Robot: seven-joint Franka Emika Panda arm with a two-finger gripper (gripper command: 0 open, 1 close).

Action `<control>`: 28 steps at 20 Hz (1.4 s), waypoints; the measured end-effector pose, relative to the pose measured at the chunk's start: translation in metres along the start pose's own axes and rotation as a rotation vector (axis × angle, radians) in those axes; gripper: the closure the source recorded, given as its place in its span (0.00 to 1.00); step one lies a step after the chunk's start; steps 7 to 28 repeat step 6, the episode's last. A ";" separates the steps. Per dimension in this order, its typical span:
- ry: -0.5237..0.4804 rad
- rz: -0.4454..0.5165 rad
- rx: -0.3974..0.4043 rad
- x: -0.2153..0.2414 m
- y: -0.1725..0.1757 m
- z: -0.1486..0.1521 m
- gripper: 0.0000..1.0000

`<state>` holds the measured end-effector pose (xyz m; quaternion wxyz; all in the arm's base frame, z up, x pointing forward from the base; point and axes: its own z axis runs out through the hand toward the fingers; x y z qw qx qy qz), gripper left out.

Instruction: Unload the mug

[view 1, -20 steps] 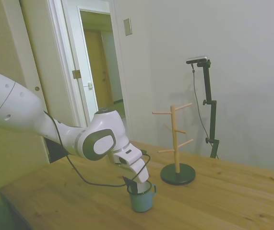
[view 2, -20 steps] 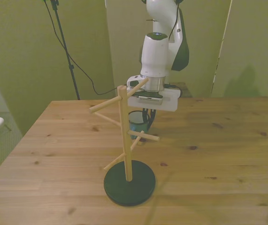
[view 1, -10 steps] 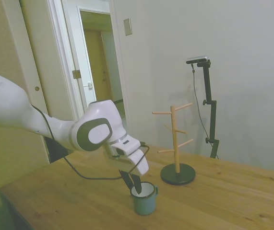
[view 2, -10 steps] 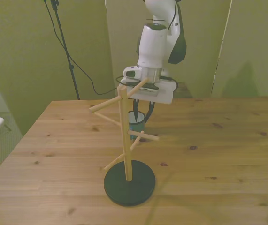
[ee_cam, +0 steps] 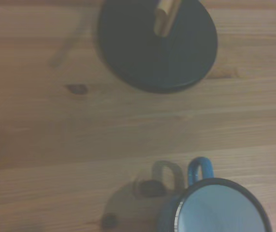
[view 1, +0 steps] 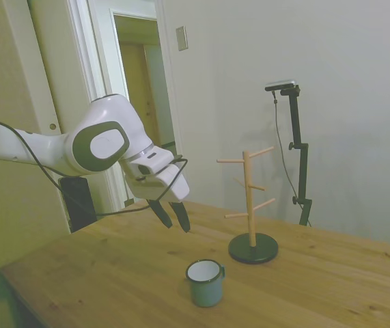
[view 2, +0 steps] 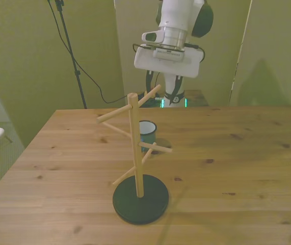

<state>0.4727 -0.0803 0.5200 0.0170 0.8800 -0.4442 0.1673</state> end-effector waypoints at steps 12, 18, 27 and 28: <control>-0.112 -0.052 0.038 -0.015 -0.031 0.001 0.00; -0.112 -0.052 0.038 -0.015 -0.031 0.001 0.00; -0.112 -0.052 0.038 -0.015 -0.031 0.001 0.00; -0.112 -0.052 0.038 -0.015 -0.031 0.001 0.00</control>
